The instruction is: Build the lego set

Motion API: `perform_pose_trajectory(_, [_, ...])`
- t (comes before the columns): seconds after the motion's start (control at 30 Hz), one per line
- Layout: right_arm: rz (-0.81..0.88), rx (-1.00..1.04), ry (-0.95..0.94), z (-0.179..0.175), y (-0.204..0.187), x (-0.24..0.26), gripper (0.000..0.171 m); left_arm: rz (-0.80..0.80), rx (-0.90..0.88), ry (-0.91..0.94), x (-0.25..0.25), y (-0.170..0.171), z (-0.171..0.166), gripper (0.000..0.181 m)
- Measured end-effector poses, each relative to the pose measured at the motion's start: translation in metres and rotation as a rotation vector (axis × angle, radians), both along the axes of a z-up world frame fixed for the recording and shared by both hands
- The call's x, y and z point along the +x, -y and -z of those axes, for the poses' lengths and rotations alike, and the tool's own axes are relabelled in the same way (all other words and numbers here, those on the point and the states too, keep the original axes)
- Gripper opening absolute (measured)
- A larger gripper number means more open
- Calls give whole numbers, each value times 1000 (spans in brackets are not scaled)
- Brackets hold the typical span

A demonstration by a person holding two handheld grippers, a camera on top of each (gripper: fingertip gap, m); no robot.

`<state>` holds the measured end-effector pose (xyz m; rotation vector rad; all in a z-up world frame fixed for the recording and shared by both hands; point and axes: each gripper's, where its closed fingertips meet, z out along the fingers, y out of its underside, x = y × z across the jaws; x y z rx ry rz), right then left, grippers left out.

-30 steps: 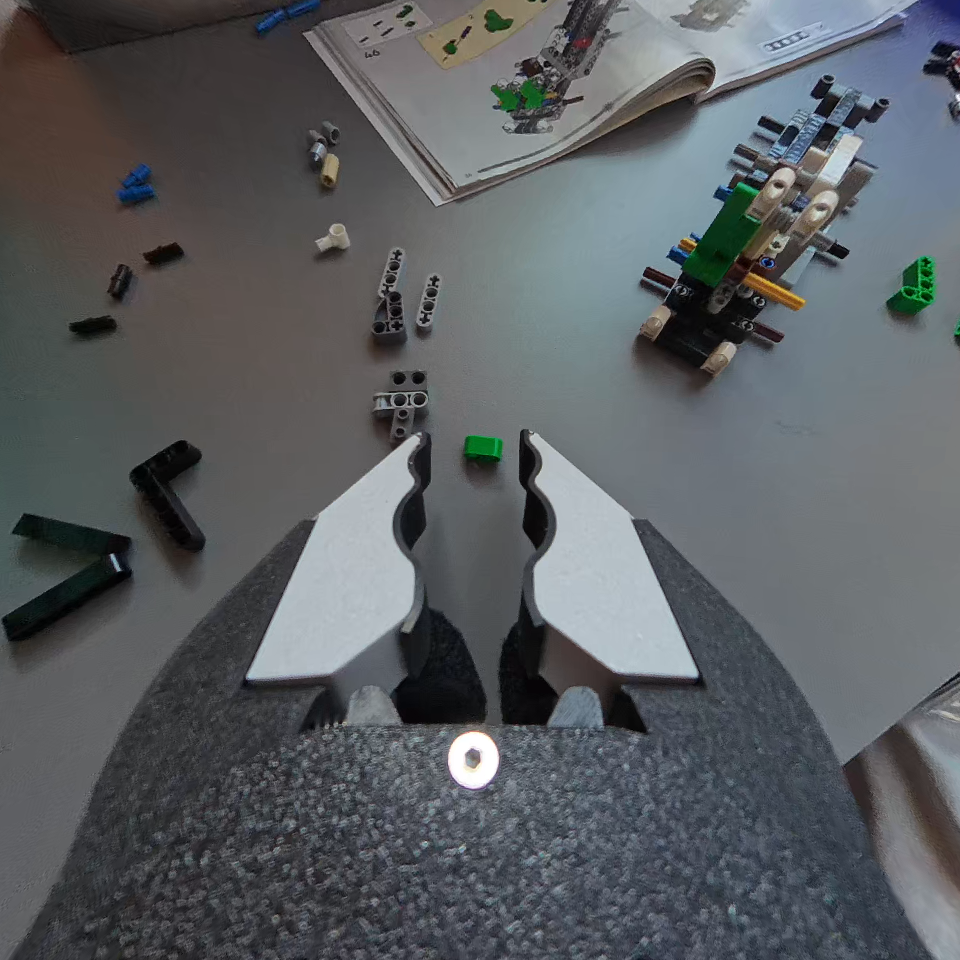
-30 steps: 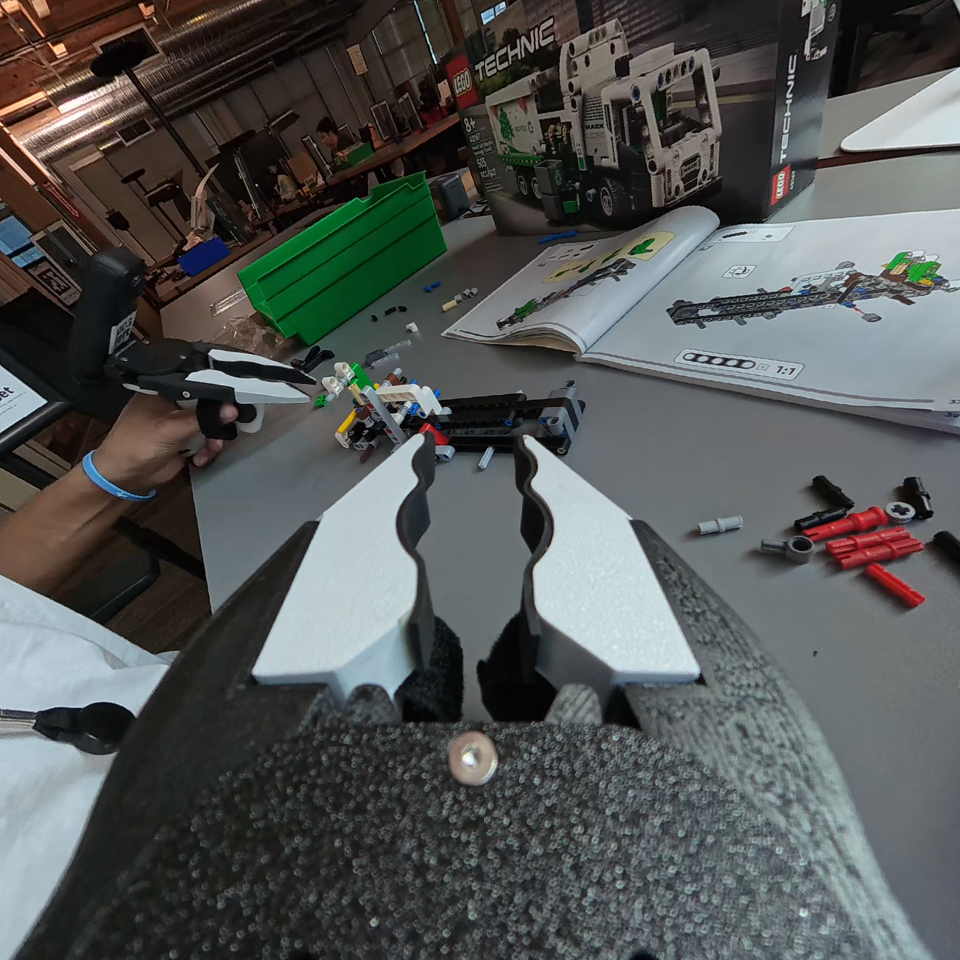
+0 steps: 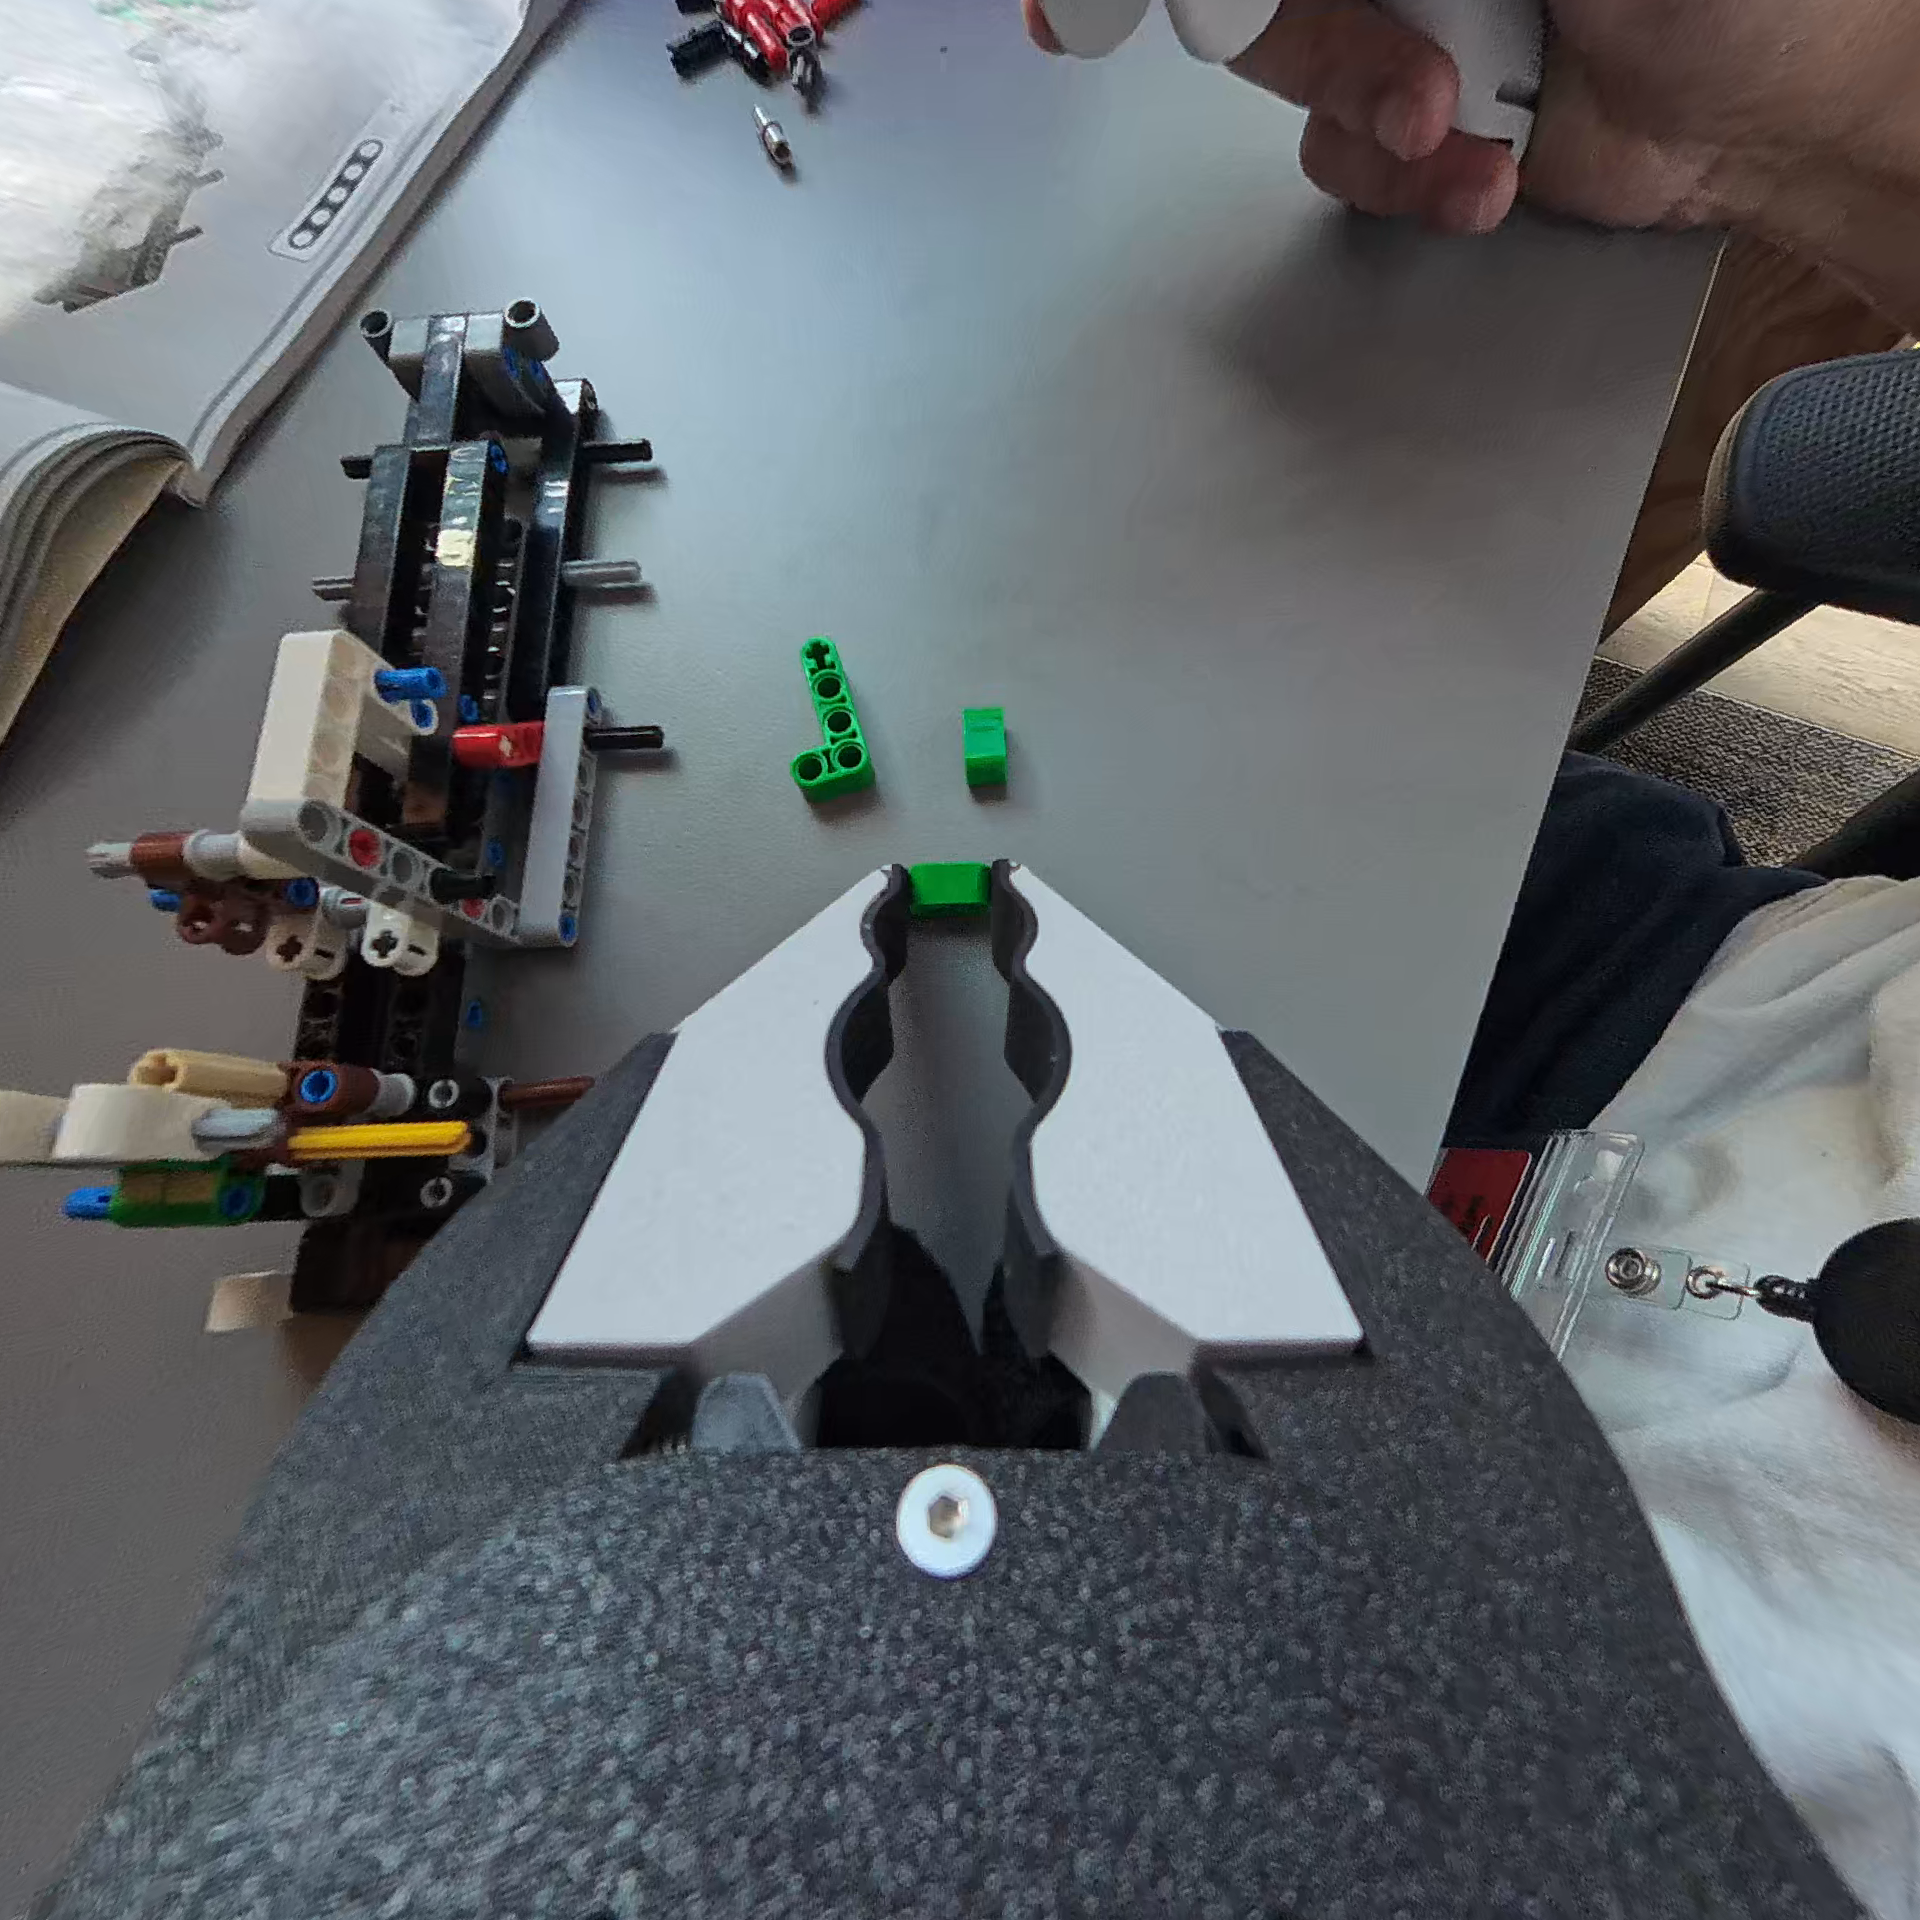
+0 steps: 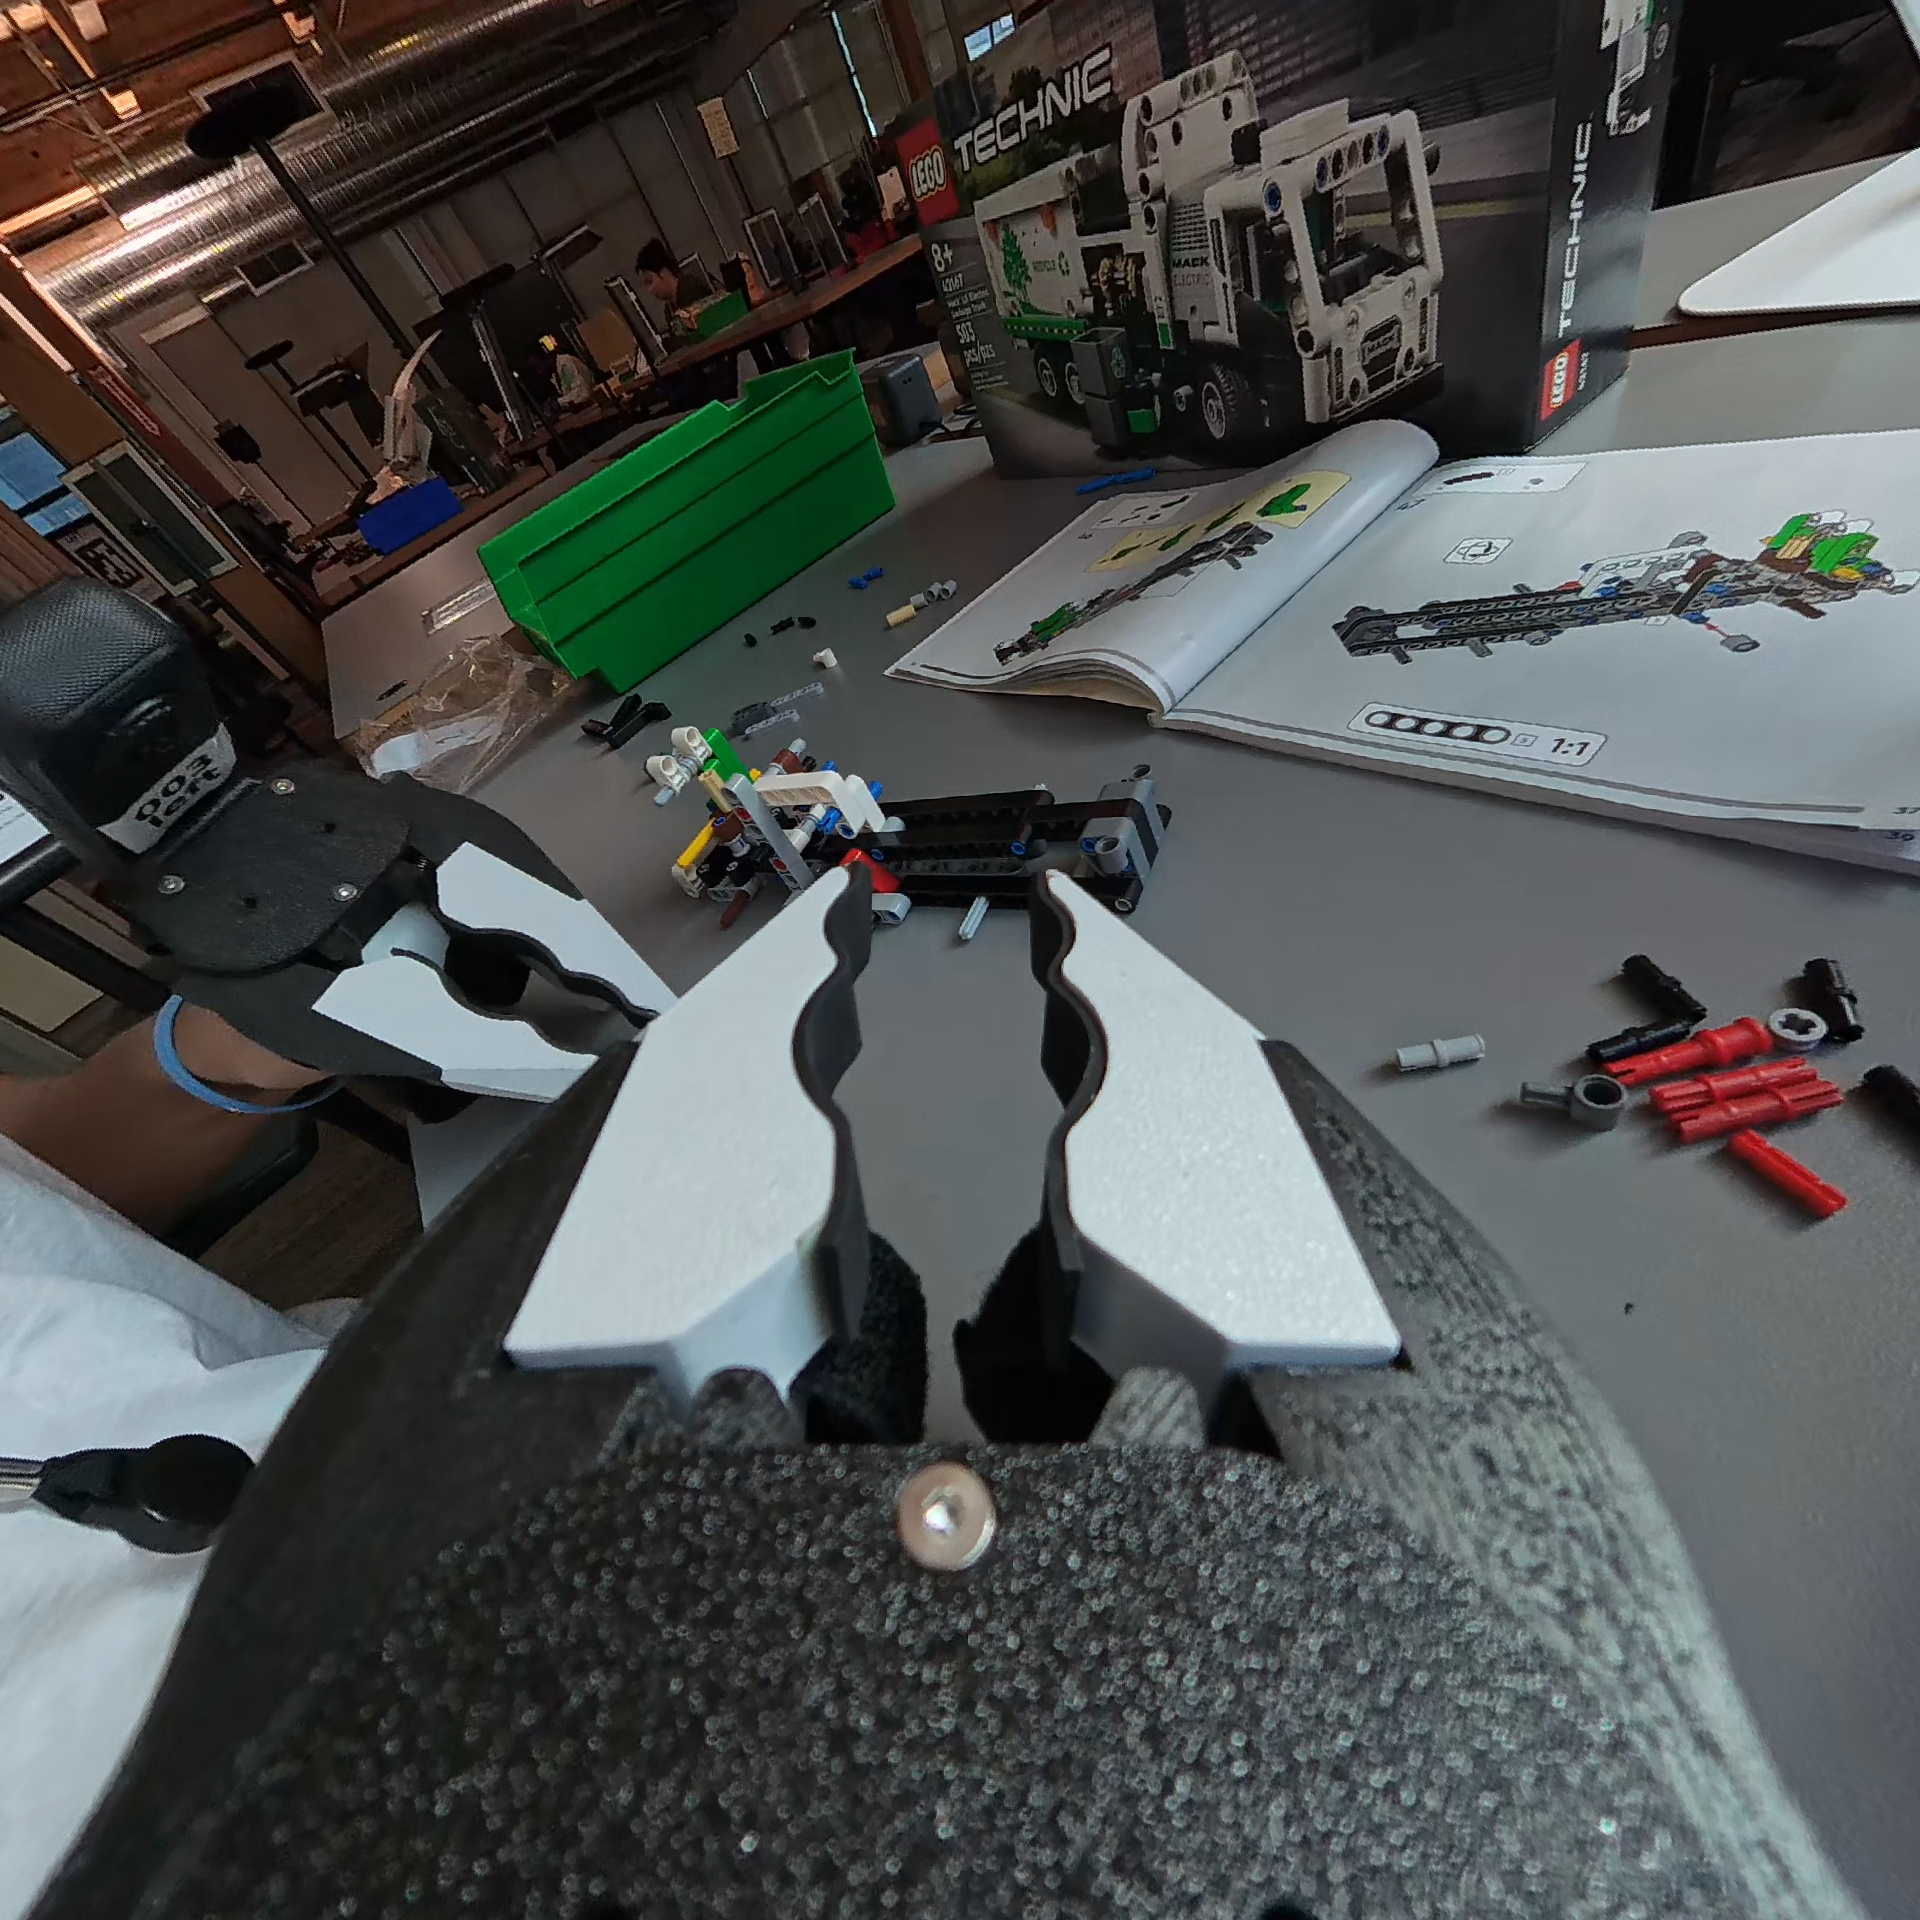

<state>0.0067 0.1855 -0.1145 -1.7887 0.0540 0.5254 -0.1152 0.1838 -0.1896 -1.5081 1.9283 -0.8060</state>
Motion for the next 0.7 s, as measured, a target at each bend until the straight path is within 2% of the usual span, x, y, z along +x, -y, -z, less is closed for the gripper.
perform_pose_trajectory(0.1, [-3,0,-1,0,0,0,30,3,-17,-7,0,0,1,15])
perform_pose_trajectory(0.23, [-1,0,-6,0,0,0,29,-28,-49,24,1,-5,-5,26])
perform_pose_trajectory(0.3, [0,0,-10,0,0,1,30,-34,-84,116,-1,-9,-24,25])
perform_pose_trajectory(0.37, [-1,-4,-18,0,0,1,30,-61,-111,186,-9,-27,-49,24])
perform_pose_trajectory(0.43, [-2,-7,-25,1,0,1,30,-94,-134,236,-18,-62,-78,24])
perform_pose_trajectory(0.5, [-4,-6,-30,1,-1,1,30,-151,-138,215,-24,-113,-97,25])
perform_pose_trajectory(0.63, [-3,-2,-25,0,0,1,29,-364,-97,84,-14,-246,-96,27])
perform_pose_trajectory(0.7, [-4,-1,-21,0,0,0,29,-360,-30,73,6,-298,-88,27])
